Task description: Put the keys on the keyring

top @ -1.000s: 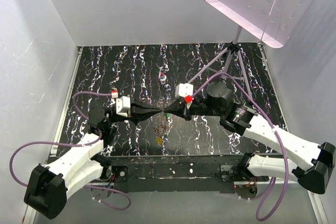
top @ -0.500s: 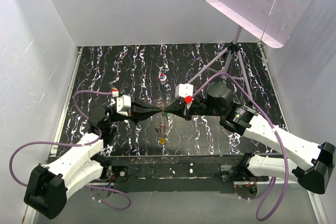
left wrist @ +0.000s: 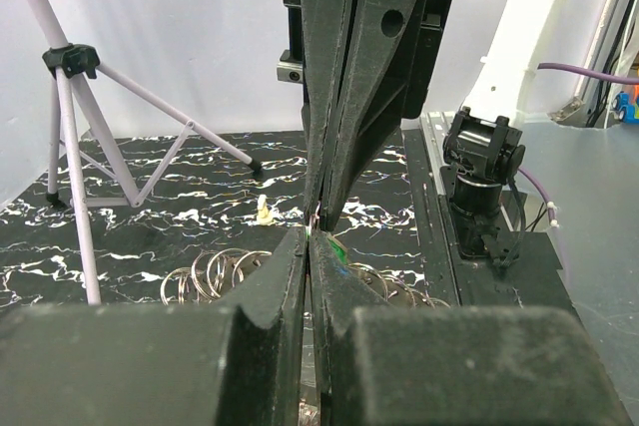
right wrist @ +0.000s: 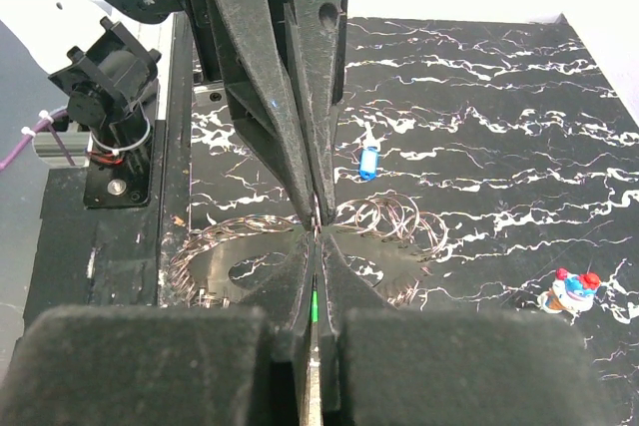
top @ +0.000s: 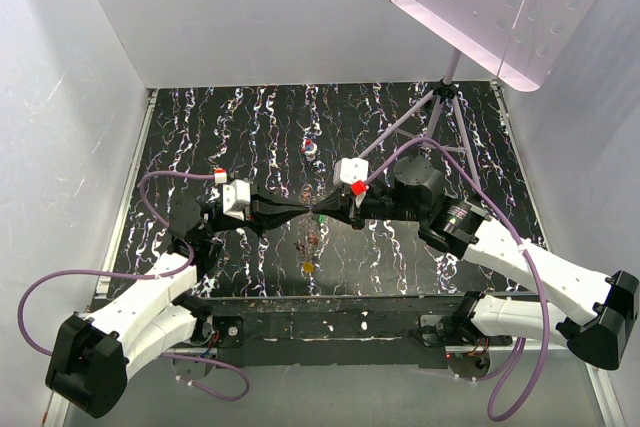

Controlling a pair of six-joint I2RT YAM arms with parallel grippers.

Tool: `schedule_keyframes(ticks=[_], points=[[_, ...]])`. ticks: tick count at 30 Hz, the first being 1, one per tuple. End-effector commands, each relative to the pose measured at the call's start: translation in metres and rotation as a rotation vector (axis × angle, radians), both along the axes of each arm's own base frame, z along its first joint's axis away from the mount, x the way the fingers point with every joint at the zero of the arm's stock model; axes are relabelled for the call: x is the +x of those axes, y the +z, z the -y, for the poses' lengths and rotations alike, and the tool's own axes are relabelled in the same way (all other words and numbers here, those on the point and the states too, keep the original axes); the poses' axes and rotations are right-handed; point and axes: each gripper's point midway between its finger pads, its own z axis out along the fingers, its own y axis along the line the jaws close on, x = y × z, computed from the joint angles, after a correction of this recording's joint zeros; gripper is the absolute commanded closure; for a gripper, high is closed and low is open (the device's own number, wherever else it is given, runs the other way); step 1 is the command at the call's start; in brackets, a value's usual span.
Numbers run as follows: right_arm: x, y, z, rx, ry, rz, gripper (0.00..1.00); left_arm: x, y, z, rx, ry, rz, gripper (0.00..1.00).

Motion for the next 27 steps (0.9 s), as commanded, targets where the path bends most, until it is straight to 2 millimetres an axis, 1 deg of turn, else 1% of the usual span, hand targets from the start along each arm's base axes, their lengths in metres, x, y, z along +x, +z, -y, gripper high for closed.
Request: schedule_keyframes(ticks=[1,8,12,18,24,27], points=[[-0.0100,0.0599,-0.0081,0.174,0.045,0.069,0.99,0.0024,0.0146,0.0012,-0.019,0.015,0.023,1.00],[-0.0144,0.0588,-0.0081,0.172,0.068,0.063,0.99,0.0019,0.0150,0.0011,-0.022,0.013,0.022,1.00],[-0.0142,0.0614,-0.0077,0.174,0.071,0.086,0.99,0.0025,0.0139,0.0014,-0.018,0.014,0.016,1.00],[-0.0191,0.0573,-0.0065,0.150,0.112,0.127,0.99,0.0029,0.0148,0.0013,-0.019,0.016,0.011,1.00],[-0.0105,0.0628,-0.0068,0.165,0.059,0.114,0.99,0.0036,0.0142,0.0017,-0.018,0.015,0.006,1.00],[-0.0106,0.0648,-0.0071,0.173,0.053,0.099,0.99,0.0033,0.0144,0.0016,-0.018,0.015,0.004,1.00]])
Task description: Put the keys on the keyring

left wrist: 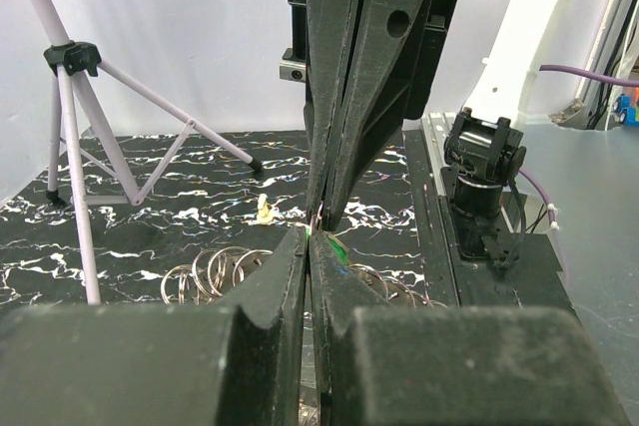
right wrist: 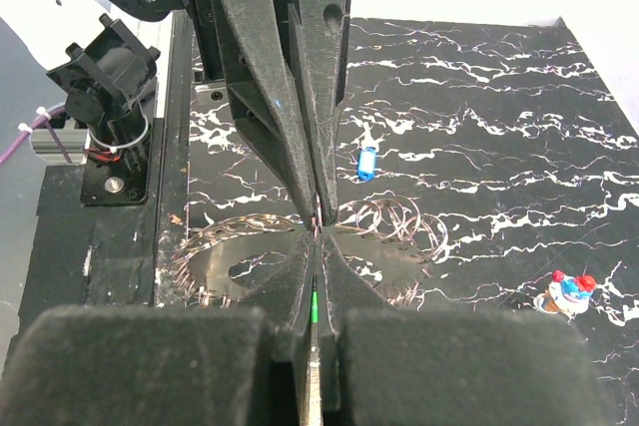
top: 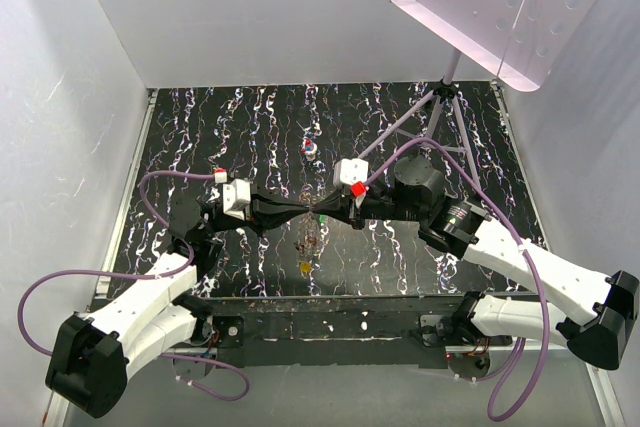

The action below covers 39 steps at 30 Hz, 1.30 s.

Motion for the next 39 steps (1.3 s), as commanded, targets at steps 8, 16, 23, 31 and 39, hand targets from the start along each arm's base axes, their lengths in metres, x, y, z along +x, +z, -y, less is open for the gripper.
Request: schedule_keyframes(ticks=[8,16,23,31,39], points=[[-0.013,0.069,-0.007,0.183,0.063,0.102,0.99,0.002,0.014,0.002,-0.015,0.008,0.010,1.00],[-0.015,0.071,-0.007,0.189,0.070,0.090,0.99,0.002,0.013,0.002,-0.012,0.007,0.007,1.00],[-0.009,0.066,-0.006,0.162,0.046,0.117,0.99,0.002,0.013,0.002,-0.007,0.006,0.006,1.00],[-0.014,0.067,-0.006,0.164,0.068,0.093,0.99,0.003,0.012,0.003,-0.003,0.006,0.000,1.00],[-0.014,0.060,-0.005,0.137,0.068,0.083,0.99,0.003,0.013,0.002,-0.007,0.008,0.000,1.00]])
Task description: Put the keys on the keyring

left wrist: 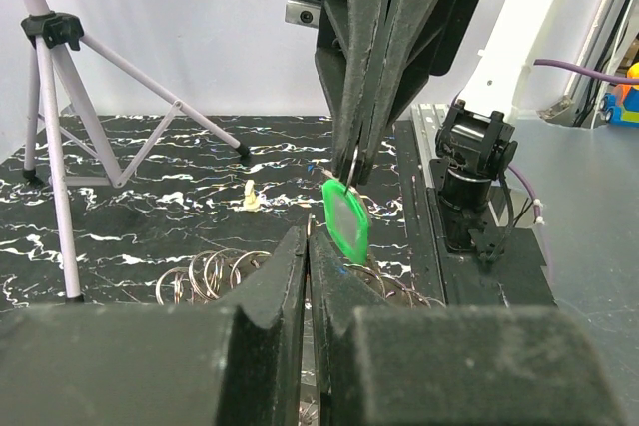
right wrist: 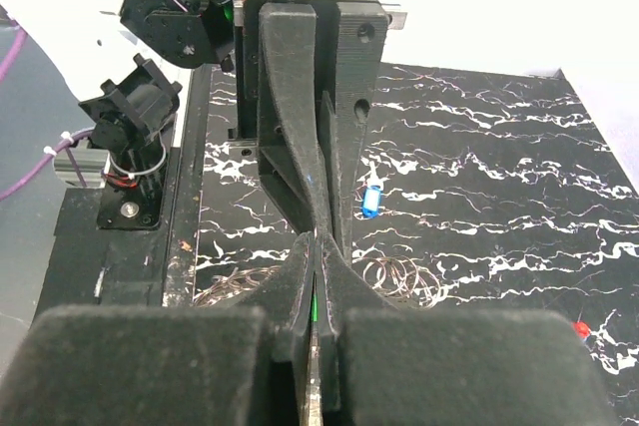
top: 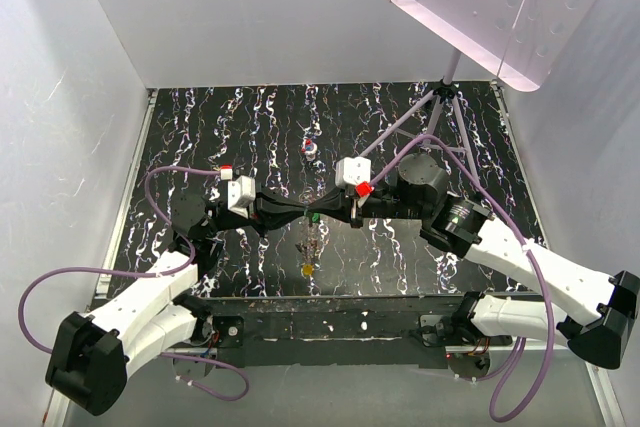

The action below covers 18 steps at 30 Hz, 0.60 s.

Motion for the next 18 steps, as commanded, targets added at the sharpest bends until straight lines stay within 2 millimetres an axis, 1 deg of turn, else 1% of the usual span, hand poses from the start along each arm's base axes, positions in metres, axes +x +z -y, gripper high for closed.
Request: schedule_keyframes(ticks=[1,6,8,10,13,18], points=[[-0.007,0.034,0.000,0.075,0.029,0.049,0.99,0.001,0.021,-0.001,-0.035,0.016,0.055,1.00],[-0.007,0.028,0.004,0.042,0.027,0.071,0.99,0.002,0.021,-0.002,-0.039,0.025,0.057,1.00],[-0.006,0.020,0.010,0.004,0.022,0.078,0.99,0.001,0.022,-0.003,-0.037,0.035,0.070,1.00],[-0.004,0.019,0.016,-0.014,0.021,0.076,0.99,0.001,0.022,-0.004,-0.034,0.043,0.077,1.00],[-0.008,0.016,0.023,-0.031,0.042,0.078,0.99,0.003,0.021,-0.005,-0.027,0.055,0.084,1.00],[-0.005,0.012,0.023,-0.032,0.029,0.084,0.99,0.003,0.020,-0.005,-0.028,0.056,0.084,1.00]])
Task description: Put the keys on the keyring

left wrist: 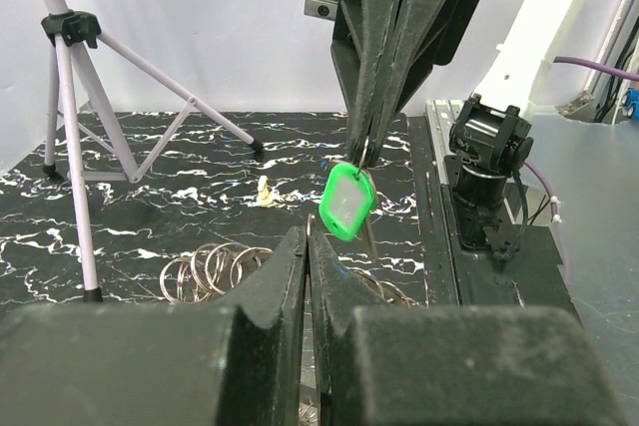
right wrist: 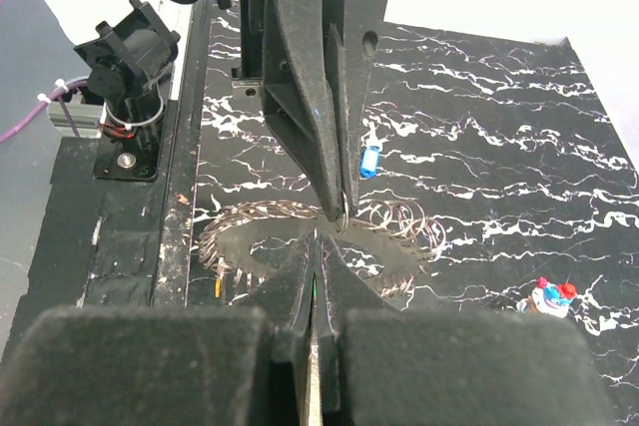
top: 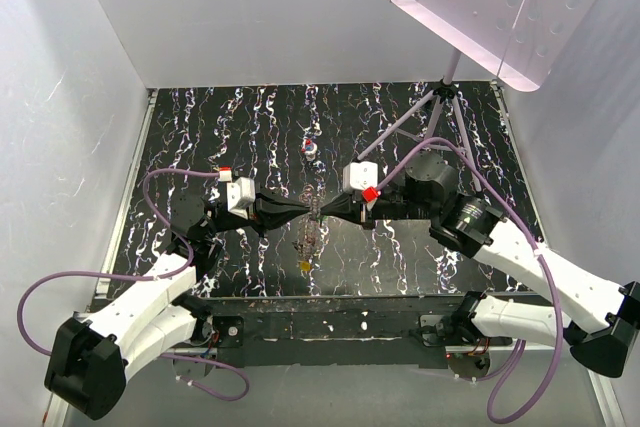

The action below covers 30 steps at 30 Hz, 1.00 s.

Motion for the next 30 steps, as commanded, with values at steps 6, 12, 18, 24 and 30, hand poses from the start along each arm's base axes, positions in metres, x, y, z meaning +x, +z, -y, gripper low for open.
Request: schedule_keyframes(ticks=[6,12,18,24,30], points=[[0.004,0.020,-0.004,0.058,-0.003,0.048,0.99,-0.002,0.023,-0.002,-0.051,0.012,0.066,1.00],[0.009,0.019,-0.007,0.061,-0.027,0.046,0.99,-0.004,0.025,-0.001,-0.065,-0.001,0.062,1.00],[0.011,0.015,-0.009,0.056,-0.027,0.047,0.99,-0.005,0.026,-0.001,-0.072,-0.008,0.060,1.00],[0.011,0.015,-0.011,0.057,-0.027,0.047,0.99,-0.006,0.026,-0.001,-0.076,-0.017,0.058,1.00],[0.012,0.016,-0.012,0.061,-0.029,0.047,0.99,-0.007,0.025,-0.001,-0.074,-0.025,0.053,1.00]])
